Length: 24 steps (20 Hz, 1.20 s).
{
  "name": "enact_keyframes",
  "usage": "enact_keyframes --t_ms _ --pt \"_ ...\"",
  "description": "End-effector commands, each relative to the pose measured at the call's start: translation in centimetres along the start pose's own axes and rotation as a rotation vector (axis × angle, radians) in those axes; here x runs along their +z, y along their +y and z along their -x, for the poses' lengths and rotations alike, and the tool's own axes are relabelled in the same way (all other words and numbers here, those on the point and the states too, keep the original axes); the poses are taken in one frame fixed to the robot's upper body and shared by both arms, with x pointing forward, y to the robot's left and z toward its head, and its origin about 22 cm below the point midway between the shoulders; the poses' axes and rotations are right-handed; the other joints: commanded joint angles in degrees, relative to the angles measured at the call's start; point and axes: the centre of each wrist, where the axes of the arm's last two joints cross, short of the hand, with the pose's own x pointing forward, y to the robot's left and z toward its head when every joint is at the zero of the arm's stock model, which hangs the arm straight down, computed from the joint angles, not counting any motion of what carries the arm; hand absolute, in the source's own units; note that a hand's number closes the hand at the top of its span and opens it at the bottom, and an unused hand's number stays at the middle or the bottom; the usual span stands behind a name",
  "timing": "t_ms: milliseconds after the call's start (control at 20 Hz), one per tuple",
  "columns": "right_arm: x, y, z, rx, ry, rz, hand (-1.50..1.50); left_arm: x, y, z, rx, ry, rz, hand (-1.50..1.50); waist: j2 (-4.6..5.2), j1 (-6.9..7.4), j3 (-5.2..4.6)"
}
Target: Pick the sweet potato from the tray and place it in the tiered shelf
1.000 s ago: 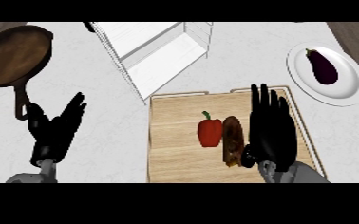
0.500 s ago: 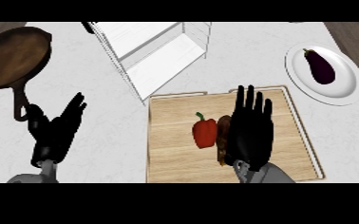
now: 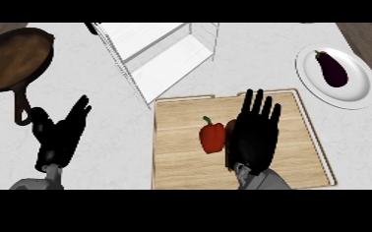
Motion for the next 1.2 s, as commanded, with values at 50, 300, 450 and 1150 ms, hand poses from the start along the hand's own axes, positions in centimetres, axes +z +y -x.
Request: enact_keyframes --t_ms 50,300,450,1150 --pt "0.0 1.1 -0.6 0.12 0.204 0.006 -1.5 -0.5 -0.3 0.4 0.016 0.058 -0.009 0.0 0.97 0.05 -0.04" --pt "-1.0 0.3 -0.1 0.092 0.198 -0.006 -1.5 -0.7 0.2 1.1 0.024 0.041 0.004 0.0 1.04 0.19 -0.04" --pt "-1.1 1.2 -1.0 0.089 0.183 0.014 -1.5 -1.7 0.0 0.5 0.013 0.065 0.009 0.0 1.18 0.4 -0.03" --pt "-1.0 5.1 1.0 0.145 -0.007 -0.172 1.5 -0.3 -1.2 1.6 0.009 0.063 0.021 0.0 1.01 0.48 0.02"
